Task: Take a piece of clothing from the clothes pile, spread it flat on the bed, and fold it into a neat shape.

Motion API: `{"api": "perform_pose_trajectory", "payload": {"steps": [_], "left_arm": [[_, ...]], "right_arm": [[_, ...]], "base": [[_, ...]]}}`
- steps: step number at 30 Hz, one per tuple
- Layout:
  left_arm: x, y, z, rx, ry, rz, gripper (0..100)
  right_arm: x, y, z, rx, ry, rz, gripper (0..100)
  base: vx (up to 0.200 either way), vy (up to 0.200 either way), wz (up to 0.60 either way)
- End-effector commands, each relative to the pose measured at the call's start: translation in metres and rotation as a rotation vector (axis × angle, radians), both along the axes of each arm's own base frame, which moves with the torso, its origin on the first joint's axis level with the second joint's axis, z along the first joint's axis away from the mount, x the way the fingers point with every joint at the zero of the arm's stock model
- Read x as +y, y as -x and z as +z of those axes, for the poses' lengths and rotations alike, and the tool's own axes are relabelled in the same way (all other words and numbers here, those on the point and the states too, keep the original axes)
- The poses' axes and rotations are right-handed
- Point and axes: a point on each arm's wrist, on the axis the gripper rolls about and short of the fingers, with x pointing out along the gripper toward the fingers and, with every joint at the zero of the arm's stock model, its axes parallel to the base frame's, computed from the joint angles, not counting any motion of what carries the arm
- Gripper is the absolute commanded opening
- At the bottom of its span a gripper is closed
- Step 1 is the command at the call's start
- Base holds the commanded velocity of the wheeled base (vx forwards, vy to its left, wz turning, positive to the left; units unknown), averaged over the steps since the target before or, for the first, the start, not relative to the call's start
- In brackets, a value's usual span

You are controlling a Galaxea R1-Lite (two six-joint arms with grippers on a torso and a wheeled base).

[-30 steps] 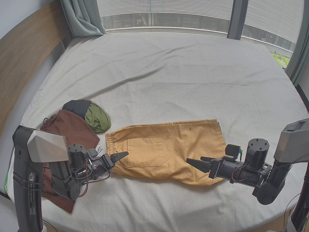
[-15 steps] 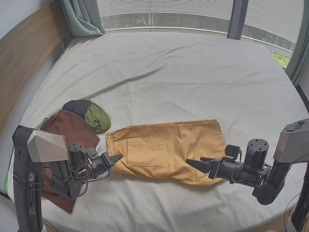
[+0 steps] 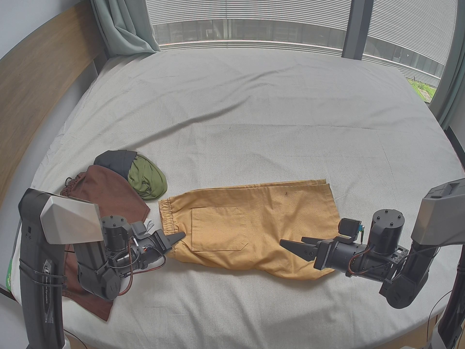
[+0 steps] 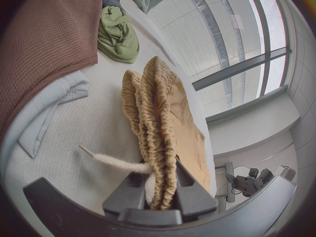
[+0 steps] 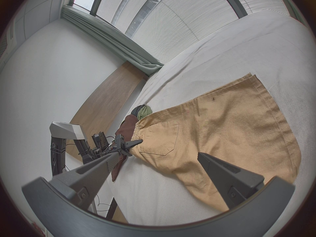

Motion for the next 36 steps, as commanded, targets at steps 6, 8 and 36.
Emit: {"api": "perform_pose_trajectory", "payload": {"steps": [6, 8, 36], "left_arm": [[0.003, 0.0, 0.007, -0.053, -0.042, -0.008, 0], [0.003, 0.001, 0.008, -0.073, -0.066, -0.017, 0], [0.055, 0.005, 0.037, -0.154, -0.065, -0.019, 0]], "right_arm": [[-0.001, 0.0, -0.001, -0.011, 0.013, 0.001, 100], [-0.001, 0.0, -0.002, -0.007, 0.017, 0.003, 100], [-0.001, 0.001, -0.005, 0.003, 0.021, 0.003, 100]], "base": [[0.0, 0.0, 0.0], [0.0, 0.0, 0.0], [0.0, 0.0, 0.0]]}}
